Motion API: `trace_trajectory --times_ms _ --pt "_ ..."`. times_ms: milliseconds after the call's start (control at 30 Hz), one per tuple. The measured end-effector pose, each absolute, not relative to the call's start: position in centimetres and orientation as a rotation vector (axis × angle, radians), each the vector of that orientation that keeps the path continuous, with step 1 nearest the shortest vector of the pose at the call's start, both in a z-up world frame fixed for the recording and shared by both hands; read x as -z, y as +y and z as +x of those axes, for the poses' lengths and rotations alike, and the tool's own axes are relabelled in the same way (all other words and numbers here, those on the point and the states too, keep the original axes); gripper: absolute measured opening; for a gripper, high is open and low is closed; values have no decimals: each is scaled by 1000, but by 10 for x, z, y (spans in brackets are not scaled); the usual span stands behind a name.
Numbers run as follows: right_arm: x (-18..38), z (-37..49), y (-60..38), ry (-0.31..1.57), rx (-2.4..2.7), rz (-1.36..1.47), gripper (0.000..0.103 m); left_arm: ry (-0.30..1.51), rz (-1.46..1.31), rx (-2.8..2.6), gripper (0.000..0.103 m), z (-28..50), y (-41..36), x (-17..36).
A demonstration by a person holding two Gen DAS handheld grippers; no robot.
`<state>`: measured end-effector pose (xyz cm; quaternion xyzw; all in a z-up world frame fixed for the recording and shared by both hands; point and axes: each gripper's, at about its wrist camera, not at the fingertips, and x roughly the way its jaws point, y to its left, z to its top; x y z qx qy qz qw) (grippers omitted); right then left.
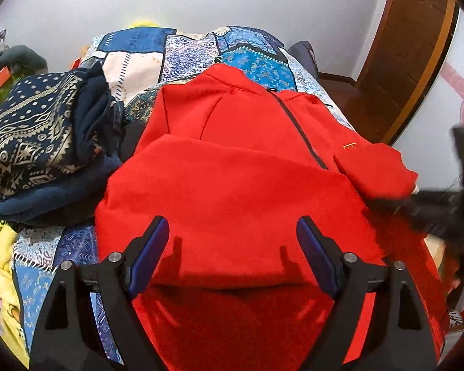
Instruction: Fold large clothes
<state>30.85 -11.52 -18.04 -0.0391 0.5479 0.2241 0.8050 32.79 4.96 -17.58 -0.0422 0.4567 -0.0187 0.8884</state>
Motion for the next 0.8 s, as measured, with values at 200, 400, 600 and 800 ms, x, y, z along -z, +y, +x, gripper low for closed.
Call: trace_trajectory --times_ms 200,400,600,800 --pt "182 288 -115 1259 -523 -74 52 972 -70 34 84 320 54 183" --pt "145 275 -148 1192 -535 -3 52 982 -66 25 84 316 52 189" --pt "131 313 -209 1104 -361 133 54 966 -47 25 84 315 46 188" --pt "183 364 -281 1206 -140 377 54 974 -78 29 84 317 48 193"
